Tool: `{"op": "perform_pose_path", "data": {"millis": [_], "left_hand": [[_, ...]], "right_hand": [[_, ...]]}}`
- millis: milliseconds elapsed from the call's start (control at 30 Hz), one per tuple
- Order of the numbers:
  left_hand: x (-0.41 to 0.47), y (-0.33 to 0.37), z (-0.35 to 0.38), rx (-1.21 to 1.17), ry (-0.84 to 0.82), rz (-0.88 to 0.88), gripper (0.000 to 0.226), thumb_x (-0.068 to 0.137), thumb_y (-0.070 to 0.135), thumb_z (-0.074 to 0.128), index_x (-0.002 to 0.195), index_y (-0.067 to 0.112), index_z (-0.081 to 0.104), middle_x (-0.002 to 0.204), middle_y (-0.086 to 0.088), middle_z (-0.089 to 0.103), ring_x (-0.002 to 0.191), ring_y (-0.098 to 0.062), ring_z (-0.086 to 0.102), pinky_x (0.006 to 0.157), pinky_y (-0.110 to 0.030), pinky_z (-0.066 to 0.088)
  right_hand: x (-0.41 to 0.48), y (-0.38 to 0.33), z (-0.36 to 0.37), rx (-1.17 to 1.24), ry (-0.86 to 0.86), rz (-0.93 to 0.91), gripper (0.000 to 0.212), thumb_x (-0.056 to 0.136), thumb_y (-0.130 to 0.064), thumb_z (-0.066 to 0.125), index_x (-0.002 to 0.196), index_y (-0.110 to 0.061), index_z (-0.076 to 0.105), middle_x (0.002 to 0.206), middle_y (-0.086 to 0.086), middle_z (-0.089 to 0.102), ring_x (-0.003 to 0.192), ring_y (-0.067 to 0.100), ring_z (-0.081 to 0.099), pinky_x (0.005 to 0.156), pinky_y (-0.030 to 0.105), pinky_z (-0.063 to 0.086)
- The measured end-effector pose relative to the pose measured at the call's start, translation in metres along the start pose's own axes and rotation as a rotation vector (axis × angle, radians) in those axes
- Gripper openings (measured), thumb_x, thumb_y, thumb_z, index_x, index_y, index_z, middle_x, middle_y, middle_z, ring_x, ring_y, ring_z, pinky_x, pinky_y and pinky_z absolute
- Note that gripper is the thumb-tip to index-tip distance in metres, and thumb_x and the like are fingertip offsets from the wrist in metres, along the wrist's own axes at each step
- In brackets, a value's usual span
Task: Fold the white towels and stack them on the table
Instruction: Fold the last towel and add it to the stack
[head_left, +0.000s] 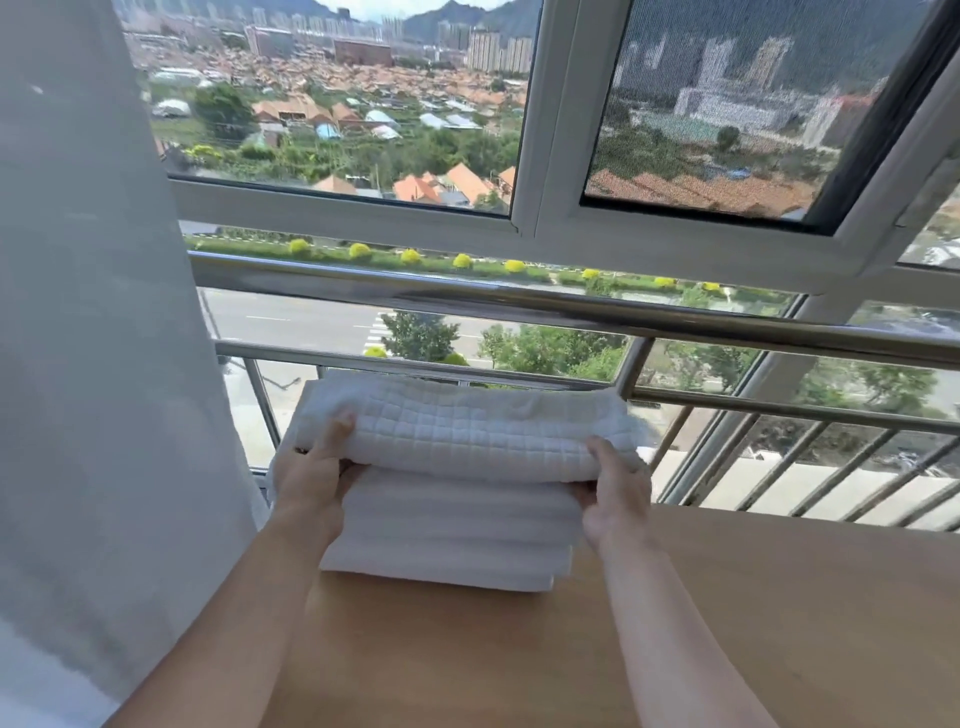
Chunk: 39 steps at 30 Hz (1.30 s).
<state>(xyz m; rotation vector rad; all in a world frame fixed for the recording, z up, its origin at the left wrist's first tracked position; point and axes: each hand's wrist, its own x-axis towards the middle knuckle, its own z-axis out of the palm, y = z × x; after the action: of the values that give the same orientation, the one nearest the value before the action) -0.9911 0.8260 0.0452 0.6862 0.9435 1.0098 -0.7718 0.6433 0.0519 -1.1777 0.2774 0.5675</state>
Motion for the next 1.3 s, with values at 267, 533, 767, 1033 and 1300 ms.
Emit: {"op": "perform_pose_path", "data": {"millis": [267,533,767,1033,1300], "left_hand": [[-0.003,-0.002,-0.001,0.072,0.119,0.019,0.052,0.077,0.020,0.086,0.122,0.005,0.062,0.108,-0.011,0.068,0.092,-0.025,0.069,0.054,-0.031,0.060],[0.003,0.005,-0.010,0.662,0.194,0.299,0.076,0.075,0.040,0.087,0.137,0.015,0.050,0.131,-0.007,0.060,0.105,-0.022,0.057,0.087,-0.031,0.044],[0.020,0.007,-0.031,0.707,0.182,0.173,0.094,0.062,0.080,0.066,0.132,0.019,0.056,0.122,0.001,0.059,0.109,-0.025,0.057,0.094,-0.040,0.047],[0.031,0.011,-0.022,0.663,0.197,0.228,0.064,0.063,0.064,0.070,0.116,0.030,0.061,0.111,0.001,0.061,0.095,-0.024,0.058,0.078,-0.038,0.048],[0.042,0.005,-0.033,0.858,0.169,0.333,0.050,0.073,0.067,0.065,0.107,0.030,0.060,0.086,0.015,0.054,0.091,-0.018,0.053,0.079,-0.032,0.038]], "right_hand": [[0.020,-0.003,-0.009,-0.409,0.012,-0.158,0.054,0.074,-0.032,0.082,0.117,-0.028,0.050,0.097,-0.005,0.062,0.090,0.024,0.066,0.085,0.050,0.059],[0.028,-0.013,-0.020,-0.731,-0.105,-0.160,0.079,0.078,-0.052,0.073,0.145,-0.026,0.041,0.117,-0.006,0.060,0.104,0.022,0.059,0.095,0.043,0.052],[0.030,-0.007,-0.027,-0.694,-0.171,-0.042,0.079,0.082,-0.054,0.067,0.150,-0.031,0.034,0.129,-0.007,0.053,0.106,0.020,0.055,0.090,0.043,0.048],[0.023,-0.001,-0.020,-0.706,-0.076,-0.265,0.063,0.077,-0.057,0.063,0.131,-0.028,0.051,0.118,-0.012,0.063,0.113,0.023,0.059,0.100,0.045,0.048],[0.022,0.019,-0.029,-0.660,-0.086,-0.276,0.083,0.078,-0.068,0.064,0.145,-0.023,0.042,0.142,0.002,0.056,0.129,0.028,0.054,0.107,0.050,0.045]]}}
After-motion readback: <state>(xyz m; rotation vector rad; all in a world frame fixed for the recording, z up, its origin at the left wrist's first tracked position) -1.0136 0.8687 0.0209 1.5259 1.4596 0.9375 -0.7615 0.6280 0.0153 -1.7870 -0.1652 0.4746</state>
